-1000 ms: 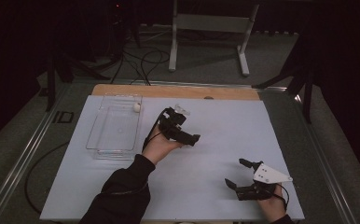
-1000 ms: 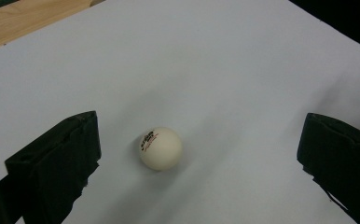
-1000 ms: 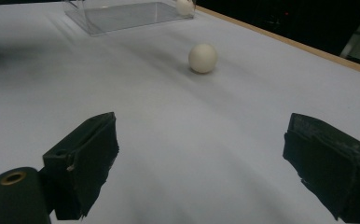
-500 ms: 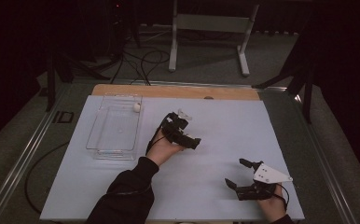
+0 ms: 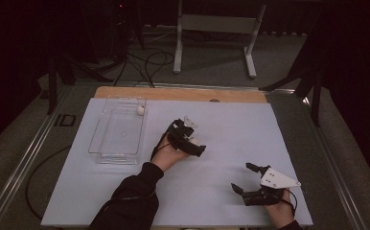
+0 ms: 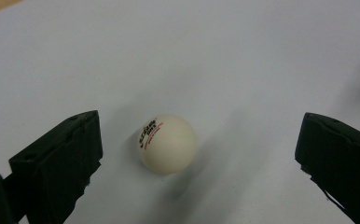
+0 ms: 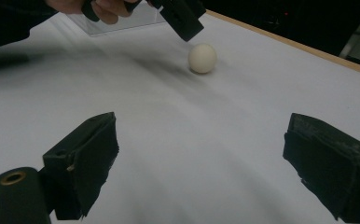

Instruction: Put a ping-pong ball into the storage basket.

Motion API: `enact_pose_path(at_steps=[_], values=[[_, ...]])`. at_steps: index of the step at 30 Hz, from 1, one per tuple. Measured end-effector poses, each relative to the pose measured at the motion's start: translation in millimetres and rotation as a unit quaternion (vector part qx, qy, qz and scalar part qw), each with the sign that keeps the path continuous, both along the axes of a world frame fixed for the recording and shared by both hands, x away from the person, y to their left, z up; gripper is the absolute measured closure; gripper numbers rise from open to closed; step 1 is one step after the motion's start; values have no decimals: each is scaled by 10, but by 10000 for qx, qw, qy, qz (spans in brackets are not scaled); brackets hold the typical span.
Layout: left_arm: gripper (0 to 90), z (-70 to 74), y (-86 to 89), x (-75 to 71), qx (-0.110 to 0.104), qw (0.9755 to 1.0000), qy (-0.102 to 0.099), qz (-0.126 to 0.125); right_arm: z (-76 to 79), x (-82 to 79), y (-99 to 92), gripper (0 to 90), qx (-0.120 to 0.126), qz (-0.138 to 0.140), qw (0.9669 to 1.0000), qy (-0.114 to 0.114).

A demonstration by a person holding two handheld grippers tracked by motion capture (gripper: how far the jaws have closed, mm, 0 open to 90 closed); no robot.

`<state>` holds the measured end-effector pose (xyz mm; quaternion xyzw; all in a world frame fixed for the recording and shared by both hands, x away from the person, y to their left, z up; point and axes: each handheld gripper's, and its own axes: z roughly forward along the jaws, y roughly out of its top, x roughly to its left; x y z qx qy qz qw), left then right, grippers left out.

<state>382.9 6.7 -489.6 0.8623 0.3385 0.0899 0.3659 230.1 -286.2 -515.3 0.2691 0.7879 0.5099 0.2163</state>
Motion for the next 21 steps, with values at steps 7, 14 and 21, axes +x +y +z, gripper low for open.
enact_pose_path(at_steps=[7,14,21], values=[[40,-97,10,20,-39,10000,44,-3,-4,2,1,100,5,-10,10000,10],[85,-201,-7,43,43,9999,113,97,-6,4,2,100,-4,-13,10000,23],[134,-264,-9,71,156,9998,110,87,-4,3,0,100,4,-16,10000,15]])
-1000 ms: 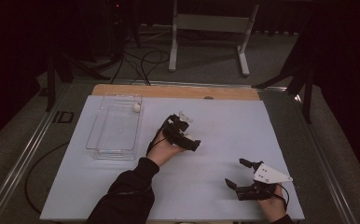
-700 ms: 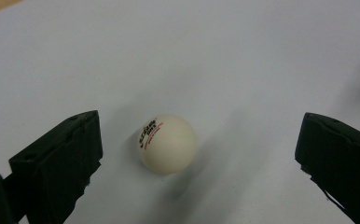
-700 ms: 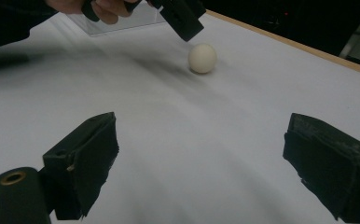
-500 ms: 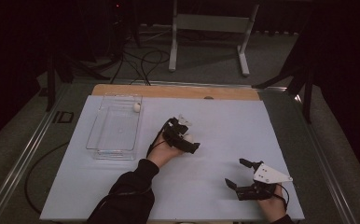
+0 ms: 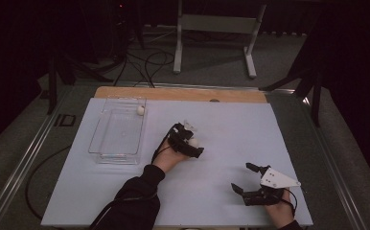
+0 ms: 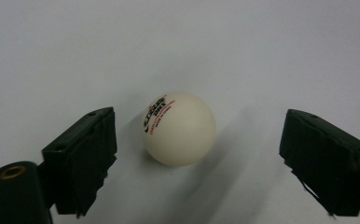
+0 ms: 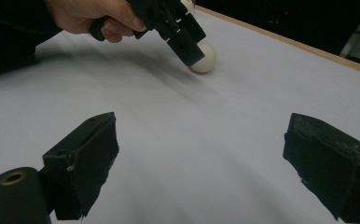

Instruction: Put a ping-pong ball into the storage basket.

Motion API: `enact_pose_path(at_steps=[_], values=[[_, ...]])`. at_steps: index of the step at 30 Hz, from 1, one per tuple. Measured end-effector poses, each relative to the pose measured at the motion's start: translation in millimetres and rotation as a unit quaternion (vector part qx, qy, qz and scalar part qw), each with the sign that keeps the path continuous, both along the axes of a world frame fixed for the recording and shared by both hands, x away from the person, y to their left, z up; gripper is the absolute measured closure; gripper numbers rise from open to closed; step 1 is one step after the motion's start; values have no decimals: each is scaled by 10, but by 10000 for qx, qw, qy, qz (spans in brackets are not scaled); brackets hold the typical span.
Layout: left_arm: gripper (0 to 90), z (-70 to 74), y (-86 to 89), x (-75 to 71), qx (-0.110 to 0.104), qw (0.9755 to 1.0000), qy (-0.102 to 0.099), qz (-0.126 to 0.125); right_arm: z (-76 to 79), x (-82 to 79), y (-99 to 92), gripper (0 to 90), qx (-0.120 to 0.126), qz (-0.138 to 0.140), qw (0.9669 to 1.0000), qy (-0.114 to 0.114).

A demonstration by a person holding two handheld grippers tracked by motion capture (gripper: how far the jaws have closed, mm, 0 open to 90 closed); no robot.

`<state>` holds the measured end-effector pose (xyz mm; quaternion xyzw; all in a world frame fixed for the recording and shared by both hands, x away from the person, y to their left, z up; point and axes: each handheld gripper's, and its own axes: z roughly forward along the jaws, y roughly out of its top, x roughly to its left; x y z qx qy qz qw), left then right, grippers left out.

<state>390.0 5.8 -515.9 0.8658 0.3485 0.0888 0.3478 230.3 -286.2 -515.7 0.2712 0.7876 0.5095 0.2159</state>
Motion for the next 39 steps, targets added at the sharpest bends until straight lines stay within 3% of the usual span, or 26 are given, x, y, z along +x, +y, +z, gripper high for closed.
enact_pose_path(at_steps=[9,13,24,27,30,35,39], values=[[198,-66,2,44,-59,10000,71,36,0,2,0,100,5,-4,10000,5],[208,-87,-24,53,89,9999,47,52,1,3,1,100,8,8,10000,11],[410,-106,-39,88,94,9999,-25,80,1,3,-2,100,10,-6,10000,31],[437,-109,-54,89,238,9997,-2,41,0,3,-3,100,16,-20,10000,37],[512,-111,-48,96,224,9997,48,-1,1,3,-2,100,20,-22,10000,41],[519,-97,-62,81,289,9995,22,-79,0,5,-6,100,16,-29,10000,36],[521,9,-69,49,276,9991,71,-305,5,1,-4,100,22,-29,10000,39]])
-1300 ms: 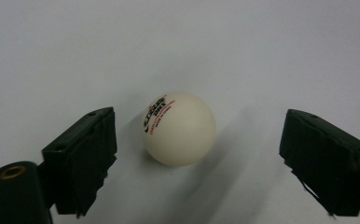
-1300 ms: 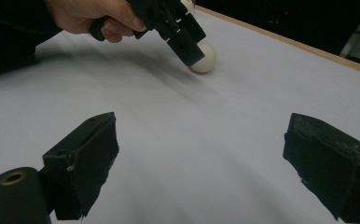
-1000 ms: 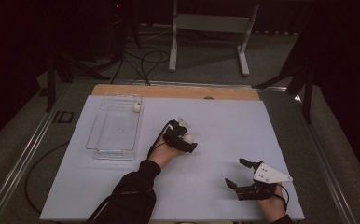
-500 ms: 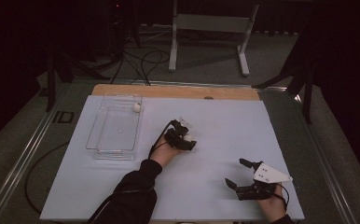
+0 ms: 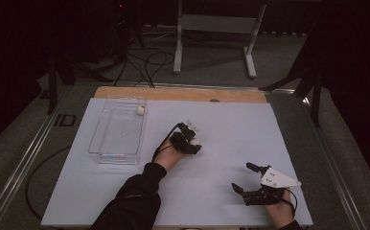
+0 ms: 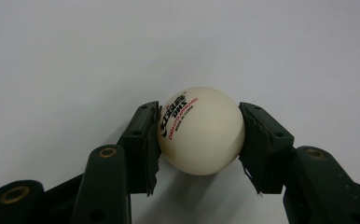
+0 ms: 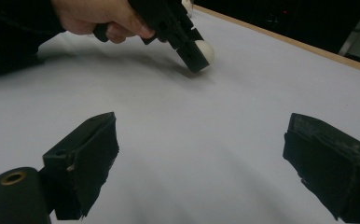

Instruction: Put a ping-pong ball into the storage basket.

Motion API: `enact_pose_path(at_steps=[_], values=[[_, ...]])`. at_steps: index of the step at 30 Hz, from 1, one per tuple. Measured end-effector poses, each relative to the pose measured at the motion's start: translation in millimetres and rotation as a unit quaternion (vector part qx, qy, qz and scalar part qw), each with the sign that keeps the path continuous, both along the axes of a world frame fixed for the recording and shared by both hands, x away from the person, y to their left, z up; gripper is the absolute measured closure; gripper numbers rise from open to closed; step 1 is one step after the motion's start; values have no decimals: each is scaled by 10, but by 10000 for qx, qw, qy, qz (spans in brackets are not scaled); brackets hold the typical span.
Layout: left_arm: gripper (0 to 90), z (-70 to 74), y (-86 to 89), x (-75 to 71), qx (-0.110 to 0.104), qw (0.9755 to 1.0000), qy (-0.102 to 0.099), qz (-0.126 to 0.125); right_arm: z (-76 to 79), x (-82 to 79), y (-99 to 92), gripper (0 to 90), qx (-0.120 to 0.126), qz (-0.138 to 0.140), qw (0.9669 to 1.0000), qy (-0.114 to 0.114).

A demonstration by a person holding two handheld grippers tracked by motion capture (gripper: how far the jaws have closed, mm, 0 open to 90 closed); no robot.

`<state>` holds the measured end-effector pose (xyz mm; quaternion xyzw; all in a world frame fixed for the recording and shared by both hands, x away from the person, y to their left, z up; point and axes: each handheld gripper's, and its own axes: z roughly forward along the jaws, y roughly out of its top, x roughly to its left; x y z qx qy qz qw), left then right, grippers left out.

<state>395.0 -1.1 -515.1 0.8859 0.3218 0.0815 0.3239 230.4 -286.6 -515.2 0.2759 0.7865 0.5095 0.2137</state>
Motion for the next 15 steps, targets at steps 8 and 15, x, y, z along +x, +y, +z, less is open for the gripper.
enact_pose_path(at_steps=[8,15], values=[[521,65,8,-44,-71,9989,181,-433,-3,3,3,100,0,-1,10000,-8],[522,95,91,-64,-25,9977,343,-581,-6,7,-2,100,9,13,10000,2]])
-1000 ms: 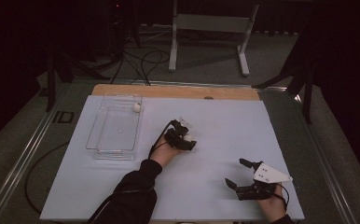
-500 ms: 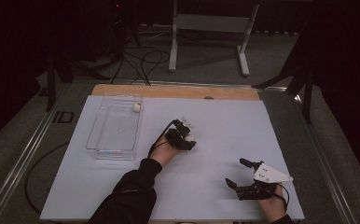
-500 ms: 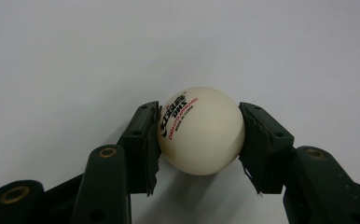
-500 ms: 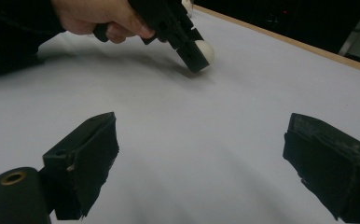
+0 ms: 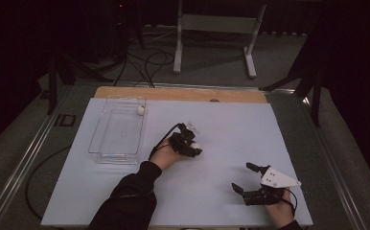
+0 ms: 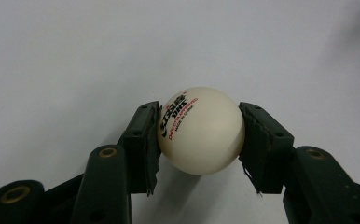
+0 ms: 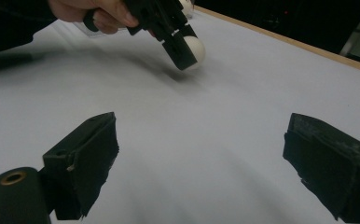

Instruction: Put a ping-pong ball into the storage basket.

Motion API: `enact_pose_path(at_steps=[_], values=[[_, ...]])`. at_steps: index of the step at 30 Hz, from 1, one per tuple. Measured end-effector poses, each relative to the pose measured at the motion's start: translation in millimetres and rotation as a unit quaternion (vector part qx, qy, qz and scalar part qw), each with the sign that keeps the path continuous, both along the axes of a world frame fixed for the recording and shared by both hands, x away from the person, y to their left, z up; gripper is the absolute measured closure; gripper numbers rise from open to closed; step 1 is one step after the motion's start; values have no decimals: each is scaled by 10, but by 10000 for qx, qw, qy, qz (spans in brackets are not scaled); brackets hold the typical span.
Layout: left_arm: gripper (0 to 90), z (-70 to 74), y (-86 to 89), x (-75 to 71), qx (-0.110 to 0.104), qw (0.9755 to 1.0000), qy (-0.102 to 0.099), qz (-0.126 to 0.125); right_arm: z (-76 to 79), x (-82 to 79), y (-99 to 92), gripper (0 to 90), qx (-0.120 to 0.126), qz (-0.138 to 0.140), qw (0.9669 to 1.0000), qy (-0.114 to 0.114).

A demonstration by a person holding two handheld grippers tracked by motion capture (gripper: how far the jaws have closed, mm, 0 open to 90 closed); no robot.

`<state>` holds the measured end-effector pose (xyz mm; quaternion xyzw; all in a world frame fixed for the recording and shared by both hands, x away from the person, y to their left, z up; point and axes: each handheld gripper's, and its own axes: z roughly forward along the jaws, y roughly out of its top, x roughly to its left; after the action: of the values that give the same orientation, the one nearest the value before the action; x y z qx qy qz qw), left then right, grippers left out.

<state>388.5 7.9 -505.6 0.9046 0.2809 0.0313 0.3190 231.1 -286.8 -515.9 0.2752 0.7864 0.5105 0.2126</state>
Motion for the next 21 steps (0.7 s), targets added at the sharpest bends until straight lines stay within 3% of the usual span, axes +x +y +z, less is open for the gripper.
enact_pose_path(at_steps=[8,11,12,17,21], values=[[522,18,37,-82,157,9998,7,-75,2,-2,4,100,1,-4,10000,1],[522,37,56,-103,100,9998,73,-126,3,-4,4,100,-3,-15,10000,3],[522,81,76,-149,182,9995,26,-273,3,-2,-2,100,8,-14,10000,5],[522,150,114,-203,185,9991,22,-390,7,-5,-3,100,1,-23,10000,9],[522,235,138,-290,327,9976,9,-609,10,-8,-7,100,0,-38,10000,-8]])
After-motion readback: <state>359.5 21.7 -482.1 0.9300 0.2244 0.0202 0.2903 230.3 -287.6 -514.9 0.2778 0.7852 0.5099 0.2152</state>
